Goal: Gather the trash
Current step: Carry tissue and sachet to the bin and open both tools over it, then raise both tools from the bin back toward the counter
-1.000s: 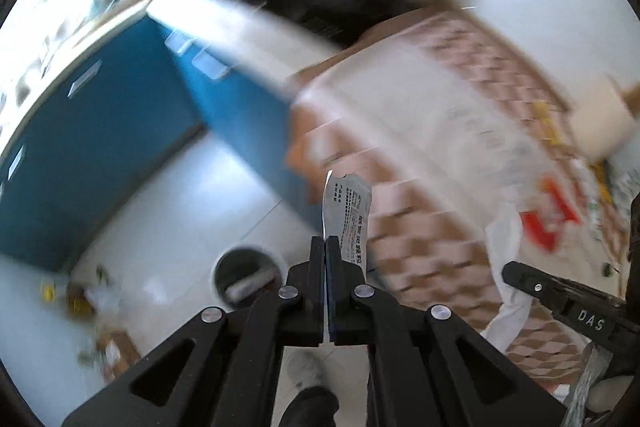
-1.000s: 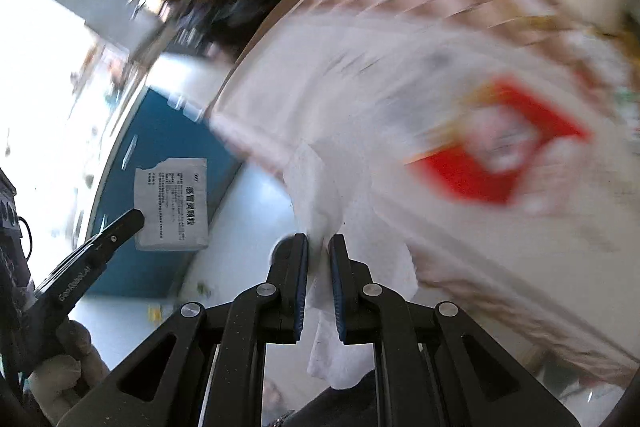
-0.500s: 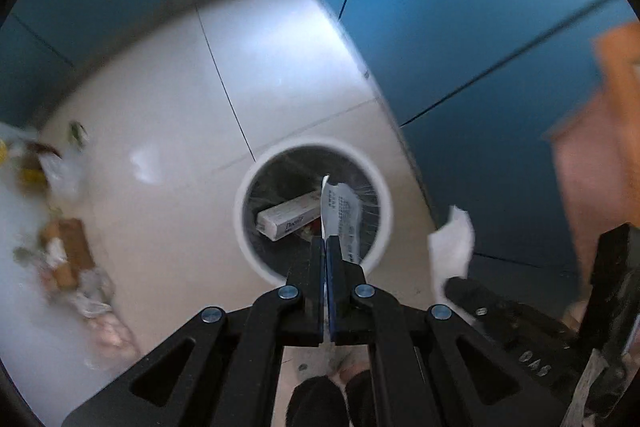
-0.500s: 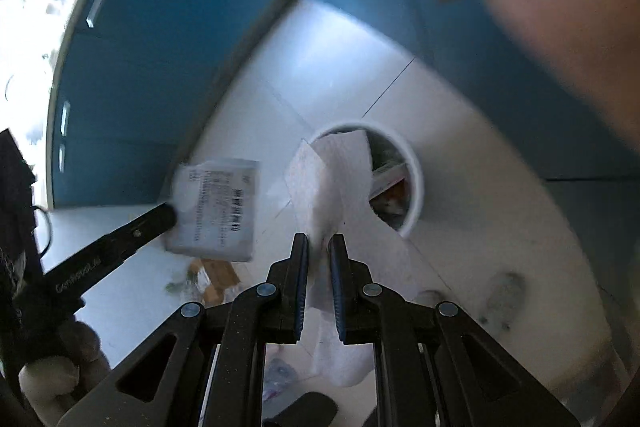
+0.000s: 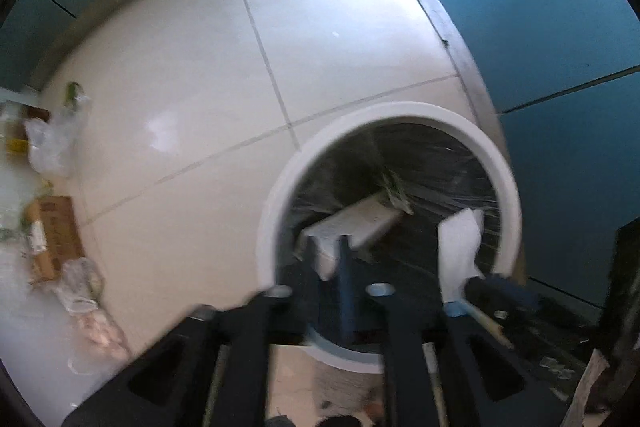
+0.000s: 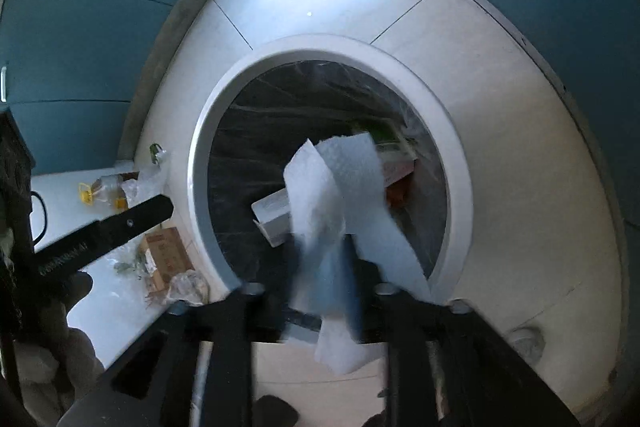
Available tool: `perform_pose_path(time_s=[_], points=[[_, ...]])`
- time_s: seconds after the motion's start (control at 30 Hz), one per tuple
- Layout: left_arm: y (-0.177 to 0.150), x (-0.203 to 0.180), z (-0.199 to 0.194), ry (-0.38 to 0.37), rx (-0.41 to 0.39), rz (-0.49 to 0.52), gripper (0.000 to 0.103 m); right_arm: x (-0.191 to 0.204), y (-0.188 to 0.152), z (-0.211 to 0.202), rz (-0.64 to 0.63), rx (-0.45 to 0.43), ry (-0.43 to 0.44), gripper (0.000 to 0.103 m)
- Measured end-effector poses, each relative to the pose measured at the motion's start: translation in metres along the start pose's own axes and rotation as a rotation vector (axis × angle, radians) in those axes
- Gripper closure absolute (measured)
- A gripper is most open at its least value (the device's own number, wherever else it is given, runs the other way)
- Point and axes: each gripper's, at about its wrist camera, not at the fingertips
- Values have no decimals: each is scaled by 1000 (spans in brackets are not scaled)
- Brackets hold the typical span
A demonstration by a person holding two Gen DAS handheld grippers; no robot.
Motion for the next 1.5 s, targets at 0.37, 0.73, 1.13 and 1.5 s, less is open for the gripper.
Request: perform_pose_path(time_s=[0.37,0.73,1.13,1.5], points=[[-26,-7,-58,127,-82,2,0,33,-6,-43,-164,-66,-299,1],[-54,-22,-170,150,-151,30,0,83,-47,-145,-233,-105,-399,0],[-102,-32,-334,112,-204,51,0,153,-117,-328,-276,-160,-398,0],[-152,-38,-475,132,-316,69,0,217,-194,-486,-298,-247,-342,0]])
Point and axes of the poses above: each gripper's, at about its wrist camera, not at the fingertips, and z roughly the way its jaws point, x to its left, y to its top, and after that the axes turned 1 degree about z, right-handed
